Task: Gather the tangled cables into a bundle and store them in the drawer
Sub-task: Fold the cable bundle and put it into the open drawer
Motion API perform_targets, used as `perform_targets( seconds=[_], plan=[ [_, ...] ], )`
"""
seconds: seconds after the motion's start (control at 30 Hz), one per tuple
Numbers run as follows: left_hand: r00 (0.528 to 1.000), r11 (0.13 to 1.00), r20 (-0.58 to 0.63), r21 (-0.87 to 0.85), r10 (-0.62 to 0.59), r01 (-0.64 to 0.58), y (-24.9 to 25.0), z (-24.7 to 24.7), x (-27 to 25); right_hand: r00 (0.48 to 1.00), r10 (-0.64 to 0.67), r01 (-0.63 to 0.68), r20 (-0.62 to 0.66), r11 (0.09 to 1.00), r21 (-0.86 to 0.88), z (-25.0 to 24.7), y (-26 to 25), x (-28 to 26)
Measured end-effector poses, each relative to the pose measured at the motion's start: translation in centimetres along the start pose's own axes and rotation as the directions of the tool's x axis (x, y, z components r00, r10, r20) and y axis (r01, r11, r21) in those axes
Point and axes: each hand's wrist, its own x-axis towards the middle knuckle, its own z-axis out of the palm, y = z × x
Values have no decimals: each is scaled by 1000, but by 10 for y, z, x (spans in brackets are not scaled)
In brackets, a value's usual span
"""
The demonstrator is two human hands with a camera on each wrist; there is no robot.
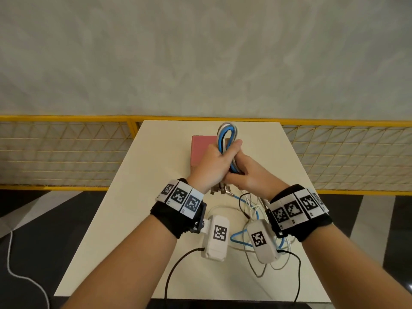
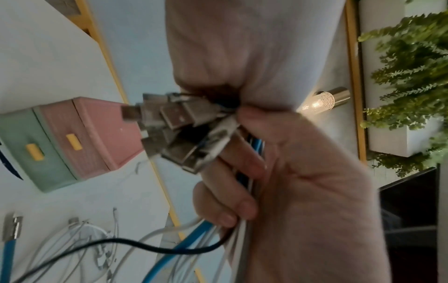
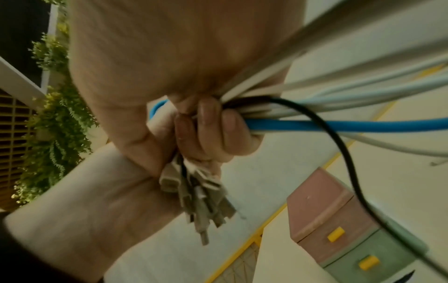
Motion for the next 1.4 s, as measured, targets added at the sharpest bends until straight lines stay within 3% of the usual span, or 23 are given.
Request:
perform_targets(
  seconds=[0.13, 0.23, 0.33, 0.37, 0.47, 0.57, 0.73, 0.83, 0.93, 1.03, 1.13, 1.27, 1.4],
  plan=[
    [997, 994, 0, 74, -76, 76, 0, 5, -2, 995, -13, 3, -94, 994, -106, 4, 10, 4],
    [995, 995, 43, 32, -92, 91, 3, 0, -2, 992, -62, 58, -113, 998, -36, 4, 5, 5],
    [983, 999, 181, 8, -34, 33, 4, -7, -4, 994, -87, 88, -63, 996, 14, 3, 1, 4],
    [985, 1000, 170, 6, 1, -2, 3, -7, -4, 995, -89, 90, -42, 996, 22, 2, -1, 4],
    [994, 993, -29, -39, 106, -107, 2, -4, -1, 996, -77, 81, -46, 991, 105, -1, 3, 6],
    [971, 969, -196, -176, 136, -172, 3, -5, 4, 995, -76, 85, -70, 988, 132, -3, 6, 7],
    [935, 937, -275, -202, 224, -284, 11, -11, 8, 977, -164, 171, -137, 985, 34, 8, 15, 7],
    [901, 904, -345, -239, 262, -355, 16, -22, 11, 961, -159, 177, -225, 982, 61, 8, 25, 3],
    [890, 895, -382, -259, 250, -363, 14, -30, 14, 981, -55, 54, -184, 999, -9, 7, 32, 2],
    [917, 882, -303, -313, 259, -353, 18, -41, 15, 985, 97, -124, -139, 973, -197, 7, 52, 3],
    [950, 938, -151, -177, 274, -299, 19, -53, 11, 955, 202, -263, -216, 915, -307, -4, 66, 5],
    [987, 983, 69, 103, 145, -152, 6, -53, 2, 910, 160, -327, -383, 846, -422, -25, 59, 15],
    [995, 984, 96, 176, -35, 18, -4, -42, -5, 858, 93, -349, -505, 828, -440, -27, 43, 21]
  ],
)
